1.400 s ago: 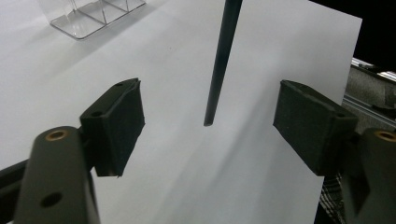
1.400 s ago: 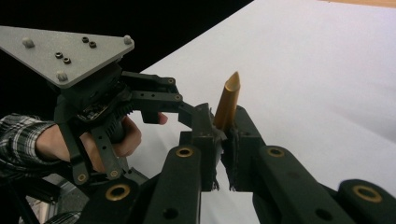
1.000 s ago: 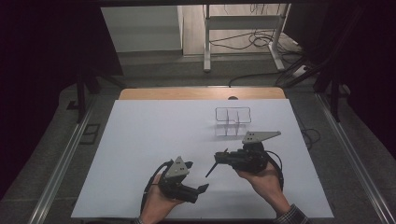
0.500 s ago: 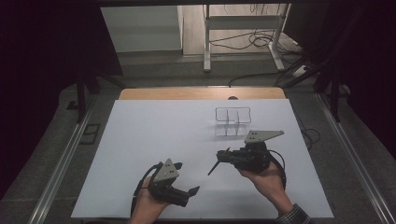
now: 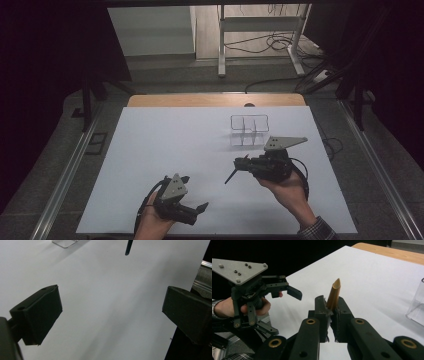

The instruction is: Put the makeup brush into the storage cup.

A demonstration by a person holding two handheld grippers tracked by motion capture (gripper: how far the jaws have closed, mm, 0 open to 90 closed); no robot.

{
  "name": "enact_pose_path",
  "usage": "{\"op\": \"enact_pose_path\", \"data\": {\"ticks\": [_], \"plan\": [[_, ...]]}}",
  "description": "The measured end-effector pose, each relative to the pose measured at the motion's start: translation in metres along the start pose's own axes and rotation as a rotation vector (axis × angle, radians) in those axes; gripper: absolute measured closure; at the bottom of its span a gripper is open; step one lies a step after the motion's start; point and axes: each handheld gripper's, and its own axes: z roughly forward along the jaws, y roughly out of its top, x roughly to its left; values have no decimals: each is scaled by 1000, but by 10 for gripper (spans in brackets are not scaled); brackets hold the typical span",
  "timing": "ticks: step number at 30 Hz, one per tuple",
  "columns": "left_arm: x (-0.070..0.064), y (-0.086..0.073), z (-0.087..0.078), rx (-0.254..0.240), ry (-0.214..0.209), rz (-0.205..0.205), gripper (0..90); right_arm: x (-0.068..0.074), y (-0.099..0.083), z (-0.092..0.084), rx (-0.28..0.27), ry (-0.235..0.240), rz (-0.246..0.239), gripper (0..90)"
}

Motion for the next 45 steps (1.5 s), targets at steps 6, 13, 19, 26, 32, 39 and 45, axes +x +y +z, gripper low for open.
{"op": "enact_pose_path", "data": {"ticks": [6, 13, 19, 26, 32, 39, 45], "plan": [[3, -4, -7, -15, 1, -22, 29, 1, 5, -3, 0, -18, -13, 831], [7, -8, -14, -25, 20, -31, 29, -2, 10, -5, 5, -33, -17, 831], [10, -12, -19, -30, 29, -39, 29, -4, 13, -5, 3, -43, -20, 832], [13, -16, -25, -39, 34, -57, 20, -7, 20, -7, 3, -57, -24, 832], [17, -19, -31, -53, 46, -76, 18, -11, 26, -9, -8, -67, -22, 832], [20, -24, -36, -60, 55, -89, 18, -15, 32, -9, -15, -74, -19, 832], [21, -27, -41, -67, 61, -93, 19, -18, 37, -9, -15, -91, -22, 832]]}}
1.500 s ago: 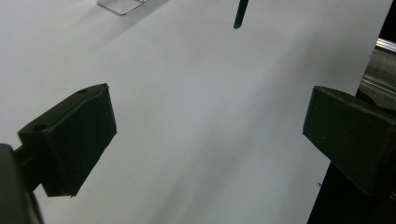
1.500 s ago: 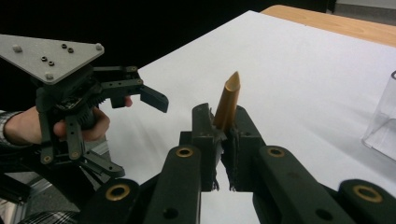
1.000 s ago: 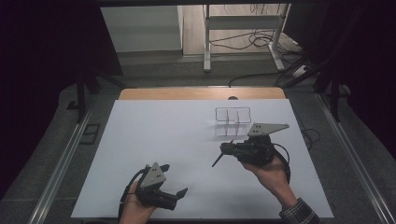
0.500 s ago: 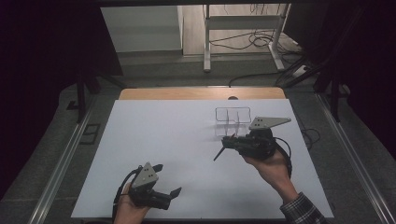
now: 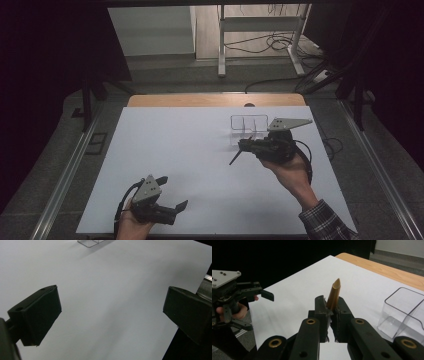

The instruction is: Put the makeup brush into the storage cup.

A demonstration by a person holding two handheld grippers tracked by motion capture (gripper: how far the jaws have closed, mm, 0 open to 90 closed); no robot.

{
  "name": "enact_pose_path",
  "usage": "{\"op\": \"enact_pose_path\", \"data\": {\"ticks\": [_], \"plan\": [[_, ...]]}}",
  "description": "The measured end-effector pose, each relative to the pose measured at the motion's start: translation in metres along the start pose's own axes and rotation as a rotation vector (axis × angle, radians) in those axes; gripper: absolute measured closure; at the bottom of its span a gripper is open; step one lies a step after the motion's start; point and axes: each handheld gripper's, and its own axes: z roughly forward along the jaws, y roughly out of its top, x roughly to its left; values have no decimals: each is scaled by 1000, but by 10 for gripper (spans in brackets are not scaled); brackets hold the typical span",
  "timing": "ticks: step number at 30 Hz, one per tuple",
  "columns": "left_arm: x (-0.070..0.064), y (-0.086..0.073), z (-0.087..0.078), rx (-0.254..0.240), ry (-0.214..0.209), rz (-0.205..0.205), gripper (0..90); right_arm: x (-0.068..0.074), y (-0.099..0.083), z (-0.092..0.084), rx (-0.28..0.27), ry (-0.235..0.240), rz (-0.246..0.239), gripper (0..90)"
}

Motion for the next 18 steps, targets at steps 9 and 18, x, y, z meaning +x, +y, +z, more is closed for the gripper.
{"op": "enact_pose_path", "data": {"ticks": [9, 18], "plan": [[4, -3, -5, -7, 13, -6, 20, -10, 8, 1, -4, -29, 5, 832], [5, -6, -10, -5, 27, -5, 20, -22, 13, 4, -14, -70, 8, 832]]}}
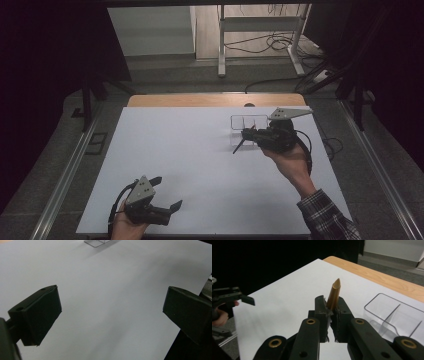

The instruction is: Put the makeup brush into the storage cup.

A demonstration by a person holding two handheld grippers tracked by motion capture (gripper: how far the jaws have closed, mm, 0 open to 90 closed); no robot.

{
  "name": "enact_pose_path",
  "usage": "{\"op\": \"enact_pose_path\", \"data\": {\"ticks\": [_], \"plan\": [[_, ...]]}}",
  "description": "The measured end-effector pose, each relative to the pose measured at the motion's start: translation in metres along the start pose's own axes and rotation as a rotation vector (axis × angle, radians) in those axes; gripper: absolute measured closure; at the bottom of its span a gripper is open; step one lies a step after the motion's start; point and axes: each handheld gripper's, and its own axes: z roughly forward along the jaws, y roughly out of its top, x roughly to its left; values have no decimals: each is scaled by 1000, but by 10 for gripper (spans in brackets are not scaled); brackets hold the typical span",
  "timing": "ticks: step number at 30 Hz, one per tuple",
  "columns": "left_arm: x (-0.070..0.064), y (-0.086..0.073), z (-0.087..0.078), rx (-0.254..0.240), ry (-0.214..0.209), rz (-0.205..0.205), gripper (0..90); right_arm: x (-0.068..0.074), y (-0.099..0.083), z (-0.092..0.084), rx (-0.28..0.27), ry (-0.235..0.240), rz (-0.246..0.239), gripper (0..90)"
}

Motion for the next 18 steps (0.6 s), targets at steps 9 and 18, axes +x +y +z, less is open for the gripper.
{"op": "enact_pose_path", "data": {"ticks": [9, 18], "plan": [[1, -3, -4, 2, 4, -3, 21, -12, 3, 3, -10, -38, 11, 832], [0, -3, -3, 6, 7, 4, 22, -23, 5, 8, -17, -81, 18, 832]]}}
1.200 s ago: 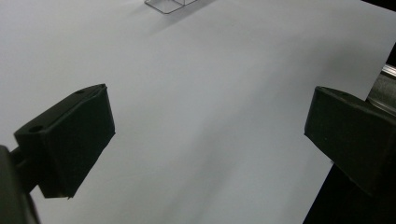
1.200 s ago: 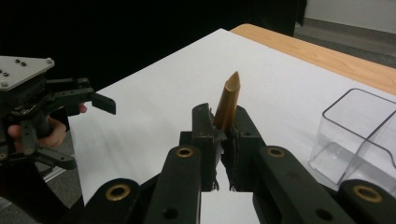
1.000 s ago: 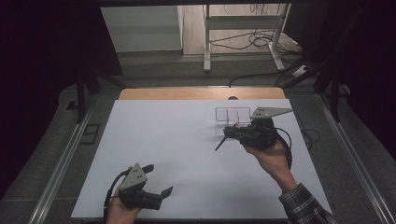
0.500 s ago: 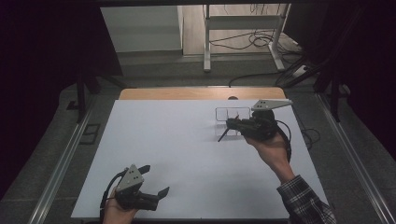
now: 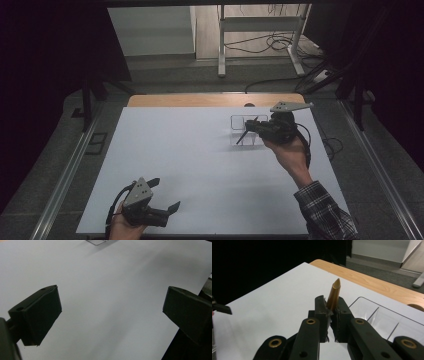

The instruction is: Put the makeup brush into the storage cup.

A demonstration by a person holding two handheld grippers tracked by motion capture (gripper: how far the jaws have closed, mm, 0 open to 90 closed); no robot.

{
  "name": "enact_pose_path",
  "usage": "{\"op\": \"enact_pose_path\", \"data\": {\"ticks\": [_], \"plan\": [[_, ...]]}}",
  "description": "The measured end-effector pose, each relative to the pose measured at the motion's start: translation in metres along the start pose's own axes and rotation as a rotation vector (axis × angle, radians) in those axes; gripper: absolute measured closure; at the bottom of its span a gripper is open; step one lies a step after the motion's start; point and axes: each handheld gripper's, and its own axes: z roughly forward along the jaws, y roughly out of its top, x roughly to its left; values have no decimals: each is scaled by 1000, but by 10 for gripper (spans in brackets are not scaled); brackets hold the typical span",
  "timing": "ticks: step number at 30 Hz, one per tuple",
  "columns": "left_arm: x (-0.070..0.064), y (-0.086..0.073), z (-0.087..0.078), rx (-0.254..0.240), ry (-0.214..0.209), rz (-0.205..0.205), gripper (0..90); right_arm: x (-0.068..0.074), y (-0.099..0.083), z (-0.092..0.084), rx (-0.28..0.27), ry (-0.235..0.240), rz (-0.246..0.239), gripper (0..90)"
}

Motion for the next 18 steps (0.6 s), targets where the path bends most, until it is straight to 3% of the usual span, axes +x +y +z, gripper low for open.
{"op": "enact_pose_path", "data": {"ticks": [18], "plan": [[3, -1, -2, -5, 10, -11, 22, -15, 11, 7, -34, -66, 5, 832]]}}
